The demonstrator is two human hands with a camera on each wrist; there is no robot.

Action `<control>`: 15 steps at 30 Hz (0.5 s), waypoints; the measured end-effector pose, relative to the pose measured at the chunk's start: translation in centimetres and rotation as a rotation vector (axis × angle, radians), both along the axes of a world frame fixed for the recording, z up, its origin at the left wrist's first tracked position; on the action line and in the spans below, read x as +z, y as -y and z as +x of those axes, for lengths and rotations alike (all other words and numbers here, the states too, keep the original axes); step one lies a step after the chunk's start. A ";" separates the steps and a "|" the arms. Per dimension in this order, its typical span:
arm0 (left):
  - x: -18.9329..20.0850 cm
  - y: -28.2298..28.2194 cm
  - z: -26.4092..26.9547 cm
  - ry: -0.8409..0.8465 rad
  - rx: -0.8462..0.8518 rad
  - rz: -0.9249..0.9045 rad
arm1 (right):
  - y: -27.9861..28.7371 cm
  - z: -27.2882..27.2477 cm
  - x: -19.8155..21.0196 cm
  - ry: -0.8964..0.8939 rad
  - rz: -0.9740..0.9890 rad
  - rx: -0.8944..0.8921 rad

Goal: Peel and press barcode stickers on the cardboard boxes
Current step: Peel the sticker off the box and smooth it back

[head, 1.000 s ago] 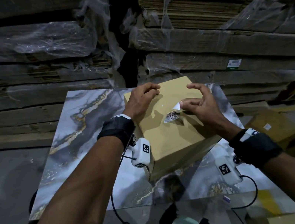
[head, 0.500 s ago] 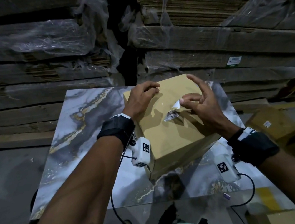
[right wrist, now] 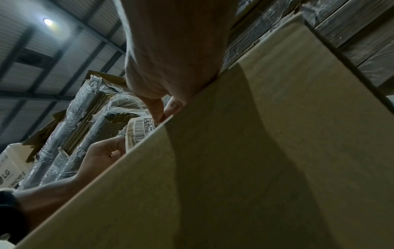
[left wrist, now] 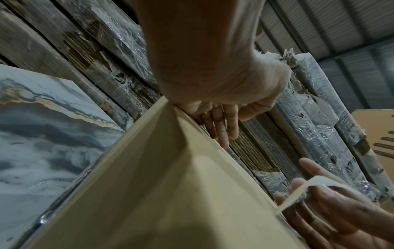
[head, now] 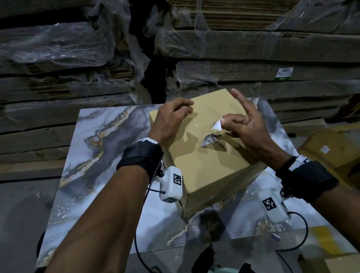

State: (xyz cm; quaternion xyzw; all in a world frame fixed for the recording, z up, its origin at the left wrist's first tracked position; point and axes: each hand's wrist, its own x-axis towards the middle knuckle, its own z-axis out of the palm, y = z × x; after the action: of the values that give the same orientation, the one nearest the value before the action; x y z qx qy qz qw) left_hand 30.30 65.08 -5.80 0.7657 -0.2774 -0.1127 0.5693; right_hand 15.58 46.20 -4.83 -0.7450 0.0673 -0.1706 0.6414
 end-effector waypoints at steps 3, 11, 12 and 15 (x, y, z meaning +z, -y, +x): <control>0.0 0.0 0.0 0.001 0.001 0.006 | 0.0 0.0 -0.1 0.002 -0.008 0.005; 0.0 0.0 -0.3 -0.004 0.000 -0.012 | 0.0 -0.1 -0.3 0.029 -0.046 0.021; 0.0 0.0 -0.3 -0.005 0.002 -0.015 | 0.0 0.0 -0.3 0.030 -0.046 0.019; 0.0 0.0 -0.3 -0.005 0.001 -0.016 | -0.1 -0.1 -0.4 0.027 -0.024 0.021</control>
State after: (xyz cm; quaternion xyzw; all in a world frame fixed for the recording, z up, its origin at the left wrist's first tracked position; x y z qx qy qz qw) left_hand 30.00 65.09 -5.83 0.7608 -0.2766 -0.1122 0.5763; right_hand 15.51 46.28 -5.20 -0.7508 0.0489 -0.1749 0.6350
